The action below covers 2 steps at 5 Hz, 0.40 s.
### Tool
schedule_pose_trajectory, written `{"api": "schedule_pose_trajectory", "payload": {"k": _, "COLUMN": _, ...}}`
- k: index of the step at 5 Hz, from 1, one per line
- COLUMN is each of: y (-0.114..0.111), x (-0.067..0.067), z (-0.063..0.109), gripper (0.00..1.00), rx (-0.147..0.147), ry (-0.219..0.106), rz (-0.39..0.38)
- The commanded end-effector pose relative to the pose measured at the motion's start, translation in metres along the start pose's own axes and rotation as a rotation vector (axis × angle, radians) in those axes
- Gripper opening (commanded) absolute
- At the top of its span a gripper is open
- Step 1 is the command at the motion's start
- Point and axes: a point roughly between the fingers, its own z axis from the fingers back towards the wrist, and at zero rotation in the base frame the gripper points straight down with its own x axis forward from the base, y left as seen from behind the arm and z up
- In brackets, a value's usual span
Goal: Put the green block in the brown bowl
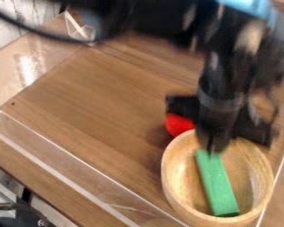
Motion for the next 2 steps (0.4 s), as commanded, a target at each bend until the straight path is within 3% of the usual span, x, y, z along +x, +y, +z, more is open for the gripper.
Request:
{"api": "schedule_pose_trajectory", "payload": {"k": 1, "y": 0.016, "x": 0.028, "z": 0.036, "gripper": 0.0, "rx": 0.016, "ry": -0.061, "rz": 0.001}}
{"api": "schedule_pose_trajectory", "payload": {"k": 2, "y": 0.02, "x": 0.026, "z": 0.05, "gripper": 0.0, "rx": 0.008, "ry": -0.077, "rz": -0.037}}
